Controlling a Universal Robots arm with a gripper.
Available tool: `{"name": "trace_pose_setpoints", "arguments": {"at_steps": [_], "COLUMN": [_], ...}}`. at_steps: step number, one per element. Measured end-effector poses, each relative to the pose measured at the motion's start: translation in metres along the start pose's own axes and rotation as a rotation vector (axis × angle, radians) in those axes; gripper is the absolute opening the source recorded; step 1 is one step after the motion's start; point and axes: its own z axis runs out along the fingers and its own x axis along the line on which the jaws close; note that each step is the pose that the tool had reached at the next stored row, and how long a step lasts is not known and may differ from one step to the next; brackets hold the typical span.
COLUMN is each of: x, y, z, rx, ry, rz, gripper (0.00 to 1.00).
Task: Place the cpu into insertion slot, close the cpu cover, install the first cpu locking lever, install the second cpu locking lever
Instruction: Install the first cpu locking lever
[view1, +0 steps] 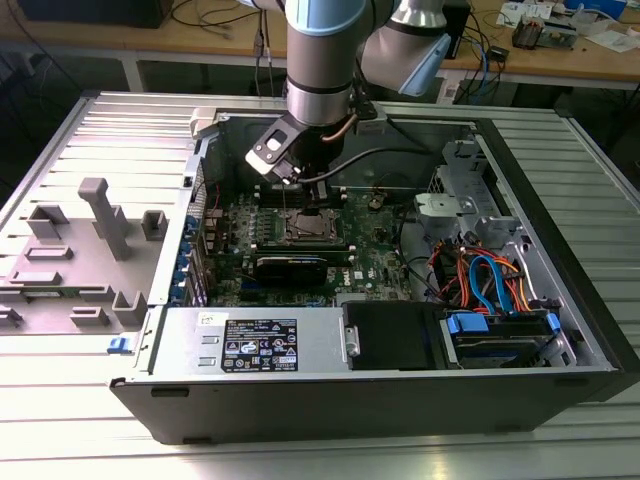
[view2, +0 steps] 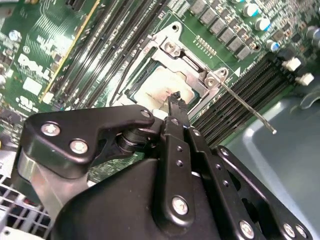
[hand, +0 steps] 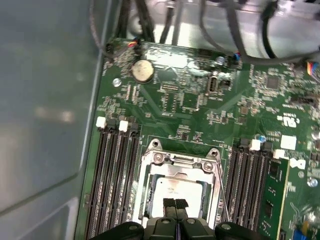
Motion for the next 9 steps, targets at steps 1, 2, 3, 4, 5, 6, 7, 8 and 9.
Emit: {"name": "trace_pose_setpoints", "arguments": {"at_steps": [1, 2, 3, 4, 5, 6, 7, 8, 9], "x": [0.0, 0.0001, 0.0001, 0.0002, 0.0002, 0.0002, 0.0002, 0.0002, 0.0002], "y": [0.0, 0.0001, 0.0001, 0.0001, 0.0001, 0.0001, 0.0001, 0.0001, -0.0001], "z": [-0.0002, -0.0024, -0.0066, -0.0095, -0.0102, -0.0102, -0.0102, -0.0102, -0.0103], "rx": [-0.0001, -0.0002, -0.0001, 0.0, 0.0, -0.0001, -0.0001, 0.0, 0.0002], "ry": [0.0002, 0.0003, 0.0002, 0.0, 0.0001, 0.0002, 0.0003, 0.0003, 0.0003], "rz": [-0.001, -0.001, -0.002, -0.002, -0.002, -0.004, -0.005, -0.009, -0.017], "gripper": [0.11, 0.11, 0.11, 0.11, 0.11, 0.11, 0.11, 0.11, 0.11]}}
